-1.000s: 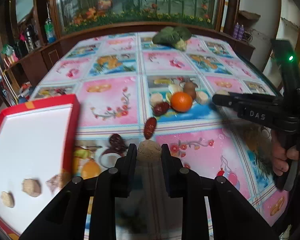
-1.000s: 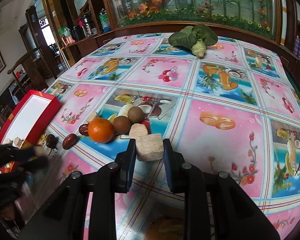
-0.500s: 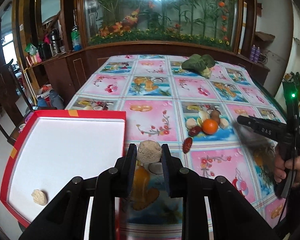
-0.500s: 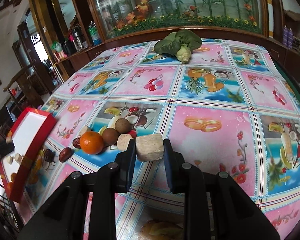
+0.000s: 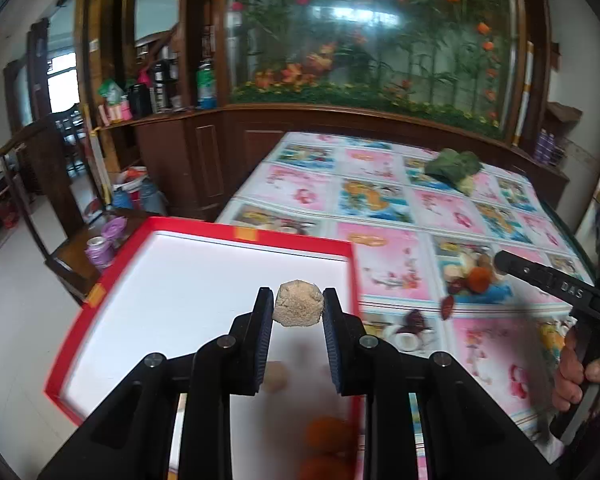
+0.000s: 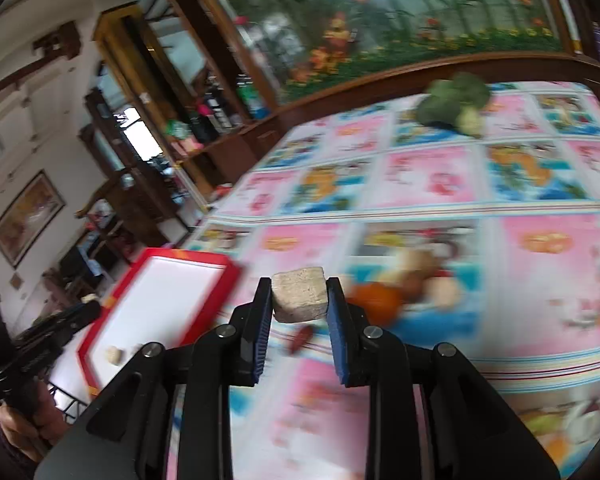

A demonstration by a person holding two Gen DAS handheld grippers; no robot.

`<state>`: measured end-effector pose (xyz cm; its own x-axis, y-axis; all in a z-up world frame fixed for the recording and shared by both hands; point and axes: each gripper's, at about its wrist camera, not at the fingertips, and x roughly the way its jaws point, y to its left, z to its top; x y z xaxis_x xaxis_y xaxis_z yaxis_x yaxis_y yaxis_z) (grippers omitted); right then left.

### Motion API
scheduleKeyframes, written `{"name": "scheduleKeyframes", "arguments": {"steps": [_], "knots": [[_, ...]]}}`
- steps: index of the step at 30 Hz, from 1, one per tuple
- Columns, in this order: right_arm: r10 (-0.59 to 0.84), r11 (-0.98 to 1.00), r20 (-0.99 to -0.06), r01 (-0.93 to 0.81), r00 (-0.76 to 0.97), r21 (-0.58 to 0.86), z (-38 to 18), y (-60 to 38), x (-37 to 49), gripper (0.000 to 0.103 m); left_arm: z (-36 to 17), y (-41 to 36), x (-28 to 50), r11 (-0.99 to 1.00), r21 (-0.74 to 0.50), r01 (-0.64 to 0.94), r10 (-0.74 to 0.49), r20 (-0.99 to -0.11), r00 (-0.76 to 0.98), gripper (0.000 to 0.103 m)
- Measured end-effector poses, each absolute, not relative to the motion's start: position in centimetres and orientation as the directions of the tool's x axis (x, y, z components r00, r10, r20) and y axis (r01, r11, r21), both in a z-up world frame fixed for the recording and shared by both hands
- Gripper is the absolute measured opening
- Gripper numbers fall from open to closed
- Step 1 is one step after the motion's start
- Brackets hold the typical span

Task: Organize fruits
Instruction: 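Lower the cube and cookie into the tray and open both tools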

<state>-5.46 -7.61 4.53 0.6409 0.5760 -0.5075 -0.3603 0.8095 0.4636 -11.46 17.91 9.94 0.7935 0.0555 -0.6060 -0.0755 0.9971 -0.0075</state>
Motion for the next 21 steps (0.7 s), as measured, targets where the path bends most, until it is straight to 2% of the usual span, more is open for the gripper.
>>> {"name": "scheduleKeyframes", "arguments": {"steps": [8, 15, 21], "knots": [[0.679, 0.734, -0.494, -0.486, 0.543, 0.475, 5.0, 3.2, -5.5, 0.029, 9.3, 23.3, -10.9, 0.981, 0.019, -0.192, 0.163, -0.617, 0.770, 0.024], [0.685, 0.716, -0.584, -0.551, 0.435, 0.429, 3.5, 10.8, -5.7, 0.029, 7.2, 24.9, -10.6, 0.976, 0.046, -0.215, 0.191, -0.660, 0.726, 0.024], [0.676, 0.697, -0.626, -0.612, 0.388, 0.373, 2.3, 12.3, -6.7, 0.029, 5.6, 25.6, -10.6, 0.971, 0.056, -0.233, 0.205, -0.698, 0.686, 0.024]]}}
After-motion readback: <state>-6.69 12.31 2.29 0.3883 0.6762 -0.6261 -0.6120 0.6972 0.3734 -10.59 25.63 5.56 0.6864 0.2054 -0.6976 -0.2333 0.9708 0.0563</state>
